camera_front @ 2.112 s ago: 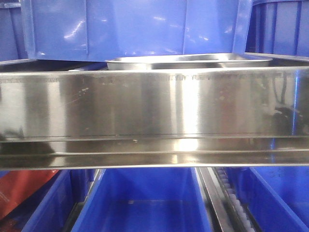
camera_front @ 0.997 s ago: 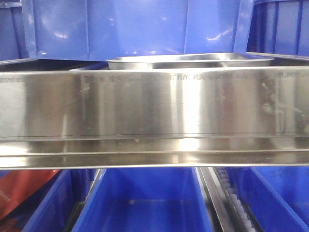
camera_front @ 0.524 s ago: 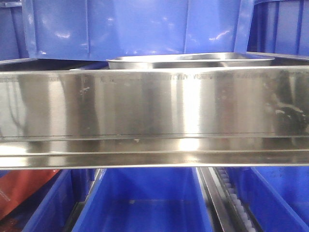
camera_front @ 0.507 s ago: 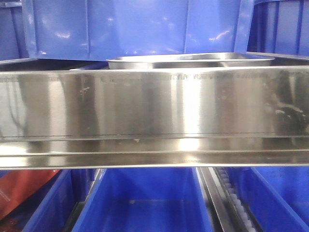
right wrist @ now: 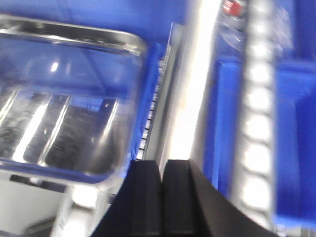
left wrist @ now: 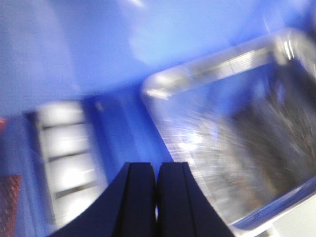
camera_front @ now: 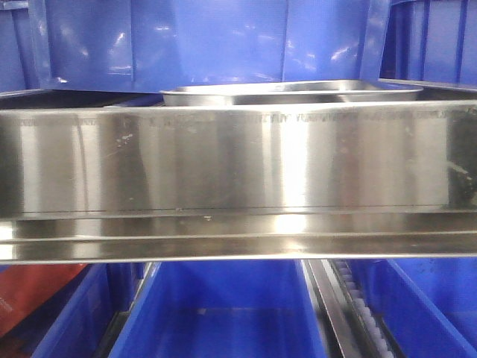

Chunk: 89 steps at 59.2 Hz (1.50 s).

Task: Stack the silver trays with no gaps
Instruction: 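Lower both grippers onto opposite corners of the top silver tray and grasp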

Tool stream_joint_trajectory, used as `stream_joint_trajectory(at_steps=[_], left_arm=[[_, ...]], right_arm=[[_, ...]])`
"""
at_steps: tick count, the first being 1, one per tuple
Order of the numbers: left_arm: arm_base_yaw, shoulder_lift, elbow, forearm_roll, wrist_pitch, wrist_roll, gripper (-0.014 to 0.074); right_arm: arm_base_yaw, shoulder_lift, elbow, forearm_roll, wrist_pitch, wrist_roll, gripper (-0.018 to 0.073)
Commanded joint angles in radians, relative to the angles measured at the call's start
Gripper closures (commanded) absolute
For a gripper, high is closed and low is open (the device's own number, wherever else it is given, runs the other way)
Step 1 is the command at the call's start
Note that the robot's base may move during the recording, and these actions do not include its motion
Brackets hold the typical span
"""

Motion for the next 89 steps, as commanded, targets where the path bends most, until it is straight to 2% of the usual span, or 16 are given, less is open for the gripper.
stream_joint_trajectory(at_steps=[1,8,20,27,32,37,60,89], left_arm=[[-0.061,0.062,-0.070,0.113,0.035,-0.100,0.0602],[-0.098,0.136,-0.144,0.160,0.066,-0.145,0.0566],[-0.101,0.187,-0.193,0.159,0.072,-0.241,0.0288],[-0.101,0.199,-0.193,0.159,0.087,-0.286,0.0132],[-0.101,0.209,-0.193,0.152,0.116,-0.290,0.0079],[-0.101,0.224,-0.193,0.147,0.146,-0.290,0.0077],[-0.101,0.263,-0.193,0.113,0.170,-0.342,0.0078],[-0.101,0.304,-0.193,0.105,0.168,-0.352,0.0079]], right_arm=[[0.024,0.055,-0.018,-0.037,-0.014,0.016,0.0641],[0.026,0.119,-0.018,-0.028,-0.019,0.045,0.0636],[0.026,0.183,-0.018,0.040,-0.029,0.045,0.0619],[0.026,0.215,-0.018,0.059,-0.037,0.045,0.0429],[0.026,0.234,-0.018,0.059,-0.046,0.045,0.0276],[0.026,0.251,-0.018,0.059,-0.067,0.045,0.0220],[0.026,0.305,-0.018,0.055,-0.197,0.045,0.0263],[0.026,0.367,-0.018,0.032,-0.213,0.045,0.0263]])
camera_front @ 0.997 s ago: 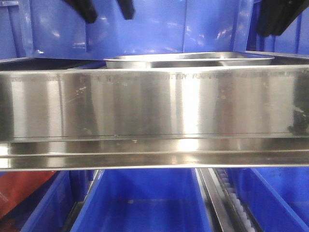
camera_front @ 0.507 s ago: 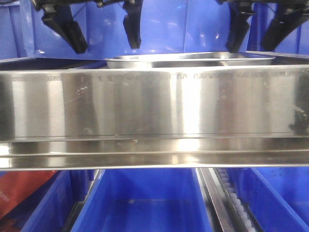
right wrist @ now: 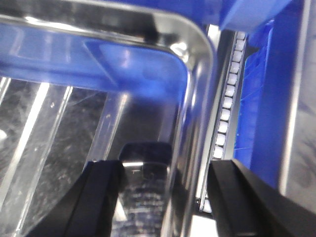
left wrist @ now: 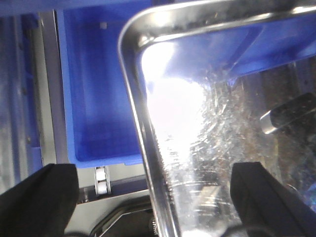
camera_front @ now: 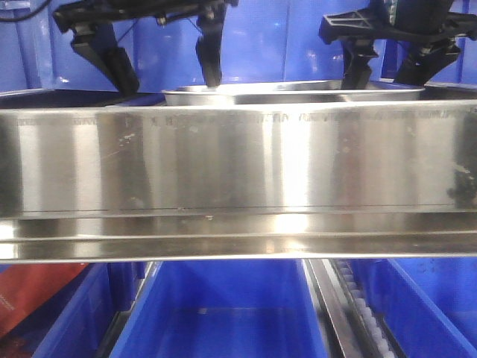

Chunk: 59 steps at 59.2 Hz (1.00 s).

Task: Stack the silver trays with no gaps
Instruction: 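Lower both grippers onto opposite corners of the top silver tray and grasp, then lift the silver tray with both grippers off the stack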

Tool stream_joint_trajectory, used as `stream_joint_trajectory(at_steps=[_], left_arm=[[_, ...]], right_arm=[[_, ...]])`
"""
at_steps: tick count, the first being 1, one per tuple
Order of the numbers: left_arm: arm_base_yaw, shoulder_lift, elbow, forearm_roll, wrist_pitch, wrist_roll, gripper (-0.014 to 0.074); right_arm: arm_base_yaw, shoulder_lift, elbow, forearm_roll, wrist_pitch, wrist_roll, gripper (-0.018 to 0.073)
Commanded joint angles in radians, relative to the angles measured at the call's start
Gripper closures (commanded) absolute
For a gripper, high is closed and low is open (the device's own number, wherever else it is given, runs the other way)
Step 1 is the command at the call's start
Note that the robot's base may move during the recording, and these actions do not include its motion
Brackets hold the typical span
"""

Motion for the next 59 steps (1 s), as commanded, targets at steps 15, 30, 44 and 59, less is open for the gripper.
stream_joint_trajectory(at_steps=[15,30,44,59], left_arm=[[-0.004,0.037,-0.008,-0.030,-0.010,-0.012,0.0079],[-0.004,0.040,-0.008,-0.040,-0.032,-0.014,0.0079],[-0.004,0.048,-0.008,-0.056,-0.057,-0.014,0.0202],[-0.004,0.048,-0.008,-0.058,-0.090,-0.014,0.0637]], right_arm=[[0.003,-0.002,-0.007,-0.017,-0.024,-0.001,0.0263],[0.003,0.000,-0.007,-0.017,-0.023,-0.001,0.0263],[0.003,0.016,-0.007,-0.017,-0.019,-0.001,0.0330],[0.003,0.023,-0.007,-0.017,-0.017,-0.001,0.0654]])
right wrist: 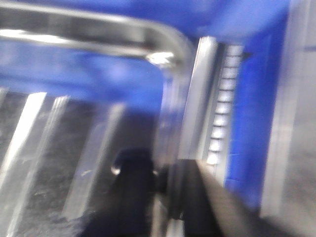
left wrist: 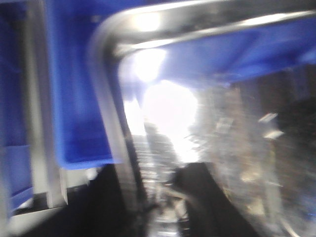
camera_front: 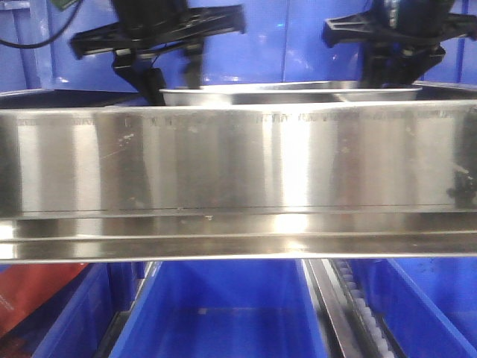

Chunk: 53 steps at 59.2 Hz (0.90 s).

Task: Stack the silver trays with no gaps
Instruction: 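Lift the silver tray with both grippers off the stack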

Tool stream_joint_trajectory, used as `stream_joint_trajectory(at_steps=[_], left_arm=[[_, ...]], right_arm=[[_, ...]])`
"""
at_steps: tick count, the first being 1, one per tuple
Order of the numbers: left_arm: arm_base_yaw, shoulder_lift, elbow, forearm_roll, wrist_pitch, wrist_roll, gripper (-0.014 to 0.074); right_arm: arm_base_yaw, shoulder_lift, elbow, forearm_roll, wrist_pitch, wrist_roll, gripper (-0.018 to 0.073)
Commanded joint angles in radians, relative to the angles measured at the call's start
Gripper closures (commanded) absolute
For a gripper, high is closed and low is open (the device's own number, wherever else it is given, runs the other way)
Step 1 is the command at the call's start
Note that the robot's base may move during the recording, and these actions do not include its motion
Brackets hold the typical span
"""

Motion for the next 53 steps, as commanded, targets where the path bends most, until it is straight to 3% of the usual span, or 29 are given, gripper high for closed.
stream_joint_trajectory(at_steps=[1,22,53], left_arm=[[-0.009,-0.001,-0.008,-0.032,-0.056,-0.004,0.0627],[-0.009,-0.005,-0.008,-0.026,-0.048,-0.004,0.0617],[-0.009,-0.160,-0.008,-0.026,-0.025,-0.004,0.0617]], right_arm=[[0.006,0.008,-0.001,0.004,0.002,-0.016,0.0641],[0.006,-0.010,-0.001,0.004,0.013,-0.016,0.0640],[0.006,-0.226,-0.003,0.035,0.015,-0.016,0.0640]])
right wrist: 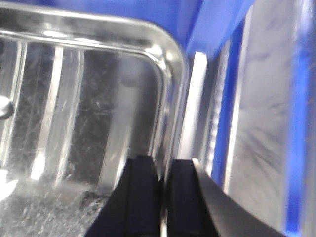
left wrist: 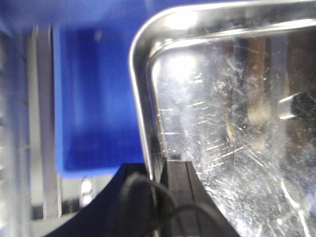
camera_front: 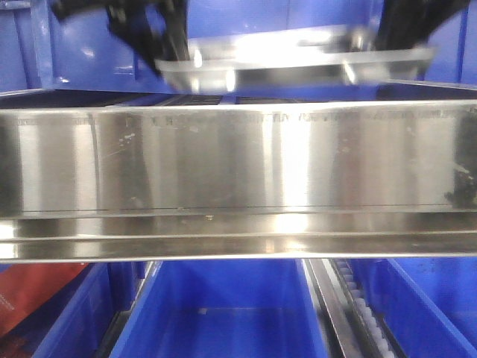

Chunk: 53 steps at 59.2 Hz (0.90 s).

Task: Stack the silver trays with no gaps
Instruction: 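Lift the silver tray with both grippers off the stack, then hold the silver tray with both grippers while the base backs away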

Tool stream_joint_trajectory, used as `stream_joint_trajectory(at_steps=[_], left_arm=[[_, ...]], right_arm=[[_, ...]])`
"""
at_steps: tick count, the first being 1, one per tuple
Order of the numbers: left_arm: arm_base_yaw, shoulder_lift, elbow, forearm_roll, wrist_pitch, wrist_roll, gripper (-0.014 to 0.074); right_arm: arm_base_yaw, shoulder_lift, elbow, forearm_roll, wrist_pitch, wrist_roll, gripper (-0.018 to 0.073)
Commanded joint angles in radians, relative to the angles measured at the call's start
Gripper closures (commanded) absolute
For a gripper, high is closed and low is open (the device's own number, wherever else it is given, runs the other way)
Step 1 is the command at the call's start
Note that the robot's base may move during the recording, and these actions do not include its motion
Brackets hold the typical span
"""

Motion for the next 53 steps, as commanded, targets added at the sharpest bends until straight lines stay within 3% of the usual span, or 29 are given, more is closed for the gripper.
stream_joint_trajectory(at_steps=[1,16,32,53], left_arm=[[-0.010,-0.052,-0.008,-0.023,-0.021,0.012,0.0617],[-0.010,-0.138,-0.019,0.001,-0.028,0.012,0.0617],[-0.010,-0.174,-0.113,0.071,-0.043,0.012,0.0616],[-0.010,-0.175,-0.145,0.280,-0.243,0.012,0.0616]], right_arm=[[0.008,-0.057,-0.004,0.031,-0.024,-0.025,0.0640],[0.008,-0.153,-0.004,0.038,-0.046,-0.025,0.0640],[0.008,-0.212,-0.004,0.038,-0.199,-0.025,0.0640],[0.008,-0.219,-0.004,0.038,-0.448,-0.025,0.0640]])
